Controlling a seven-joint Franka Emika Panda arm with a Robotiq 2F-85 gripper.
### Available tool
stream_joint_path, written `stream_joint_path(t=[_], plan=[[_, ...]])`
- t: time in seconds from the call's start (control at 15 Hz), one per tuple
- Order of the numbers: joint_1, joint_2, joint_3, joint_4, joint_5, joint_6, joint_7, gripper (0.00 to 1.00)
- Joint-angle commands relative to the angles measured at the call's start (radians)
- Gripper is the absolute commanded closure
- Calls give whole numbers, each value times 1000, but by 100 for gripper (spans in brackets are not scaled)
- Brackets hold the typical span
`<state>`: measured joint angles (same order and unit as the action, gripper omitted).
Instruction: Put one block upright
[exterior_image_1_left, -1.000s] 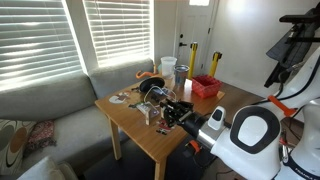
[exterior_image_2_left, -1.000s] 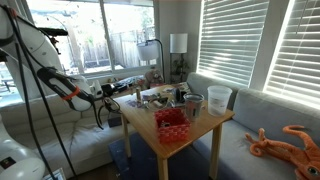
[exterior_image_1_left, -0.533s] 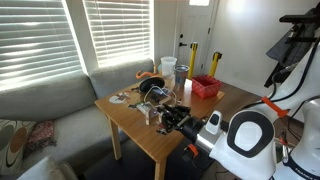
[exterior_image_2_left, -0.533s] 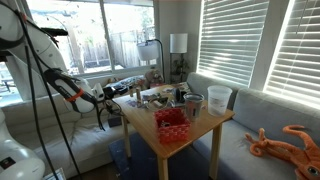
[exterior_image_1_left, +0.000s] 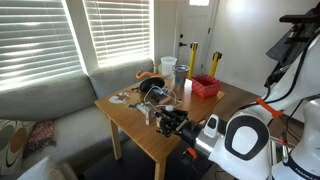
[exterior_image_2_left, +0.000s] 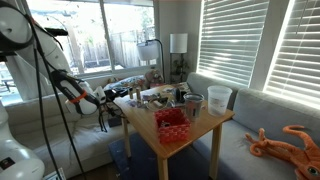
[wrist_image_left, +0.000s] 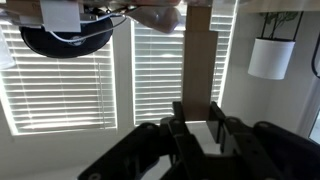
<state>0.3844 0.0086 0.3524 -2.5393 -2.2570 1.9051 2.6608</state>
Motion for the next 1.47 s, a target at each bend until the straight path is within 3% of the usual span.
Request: stream_joint_path(t=[0.0,1.4], plan=[[-17,20,-1,-1,-57,-6,44,93],[-48,52,-4,-5,-152,-3,78,93]])
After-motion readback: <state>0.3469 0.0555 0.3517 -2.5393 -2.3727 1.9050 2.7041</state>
